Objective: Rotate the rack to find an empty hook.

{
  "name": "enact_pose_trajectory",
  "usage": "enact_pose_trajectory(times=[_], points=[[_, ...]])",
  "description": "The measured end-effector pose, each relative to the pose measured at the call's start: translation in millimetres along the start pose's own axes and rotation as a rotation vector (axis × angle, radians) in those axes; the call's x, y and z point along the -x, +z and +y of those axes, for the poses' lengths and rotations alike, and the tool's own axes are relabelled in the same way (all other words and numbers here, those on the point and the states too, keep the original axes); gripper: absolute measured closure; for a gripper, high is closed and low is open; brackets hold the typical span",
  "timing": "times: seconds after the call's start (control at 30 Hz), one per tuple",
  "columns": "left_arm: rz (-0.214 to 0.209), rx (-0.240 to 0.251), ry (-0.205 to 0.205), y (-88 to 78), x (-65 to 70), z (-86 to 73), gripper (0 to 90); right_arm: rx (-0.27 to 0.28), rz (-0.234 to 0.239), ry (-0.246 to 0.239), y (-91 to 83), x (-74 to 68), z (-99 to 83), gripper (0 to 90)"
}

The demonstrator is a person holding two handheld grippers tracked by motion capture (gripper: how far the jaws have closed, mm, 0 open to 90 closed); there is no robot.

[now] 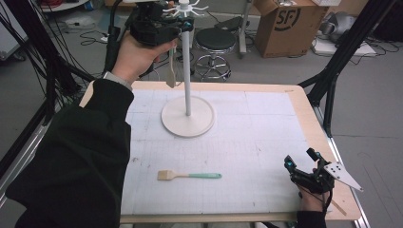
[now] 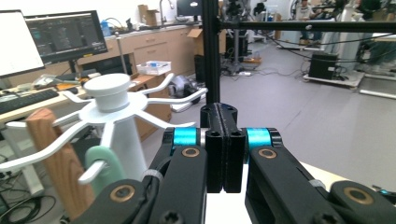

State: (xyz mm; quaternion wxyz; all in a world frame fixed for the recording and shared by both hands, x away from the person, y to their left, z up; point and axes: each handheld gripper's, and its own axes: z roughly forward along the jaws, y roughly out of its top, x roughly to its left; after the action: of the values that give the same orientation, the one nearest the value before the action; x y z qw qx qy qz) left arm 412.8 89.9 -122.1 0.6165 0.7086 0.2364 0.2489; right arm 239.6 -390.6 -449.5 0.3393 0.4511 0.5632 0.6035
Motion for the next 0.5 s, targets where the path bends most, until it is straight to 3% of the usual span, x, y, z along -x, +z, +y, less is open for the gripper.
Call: enact_pose_trajectory(times=[0.5], points=[[0.041,0.010,-0.009,-15.1,-23.1,-3.2,89.8,-0.002,-0.002,0.000,-0.3,1.0,-0.6,0.5]])
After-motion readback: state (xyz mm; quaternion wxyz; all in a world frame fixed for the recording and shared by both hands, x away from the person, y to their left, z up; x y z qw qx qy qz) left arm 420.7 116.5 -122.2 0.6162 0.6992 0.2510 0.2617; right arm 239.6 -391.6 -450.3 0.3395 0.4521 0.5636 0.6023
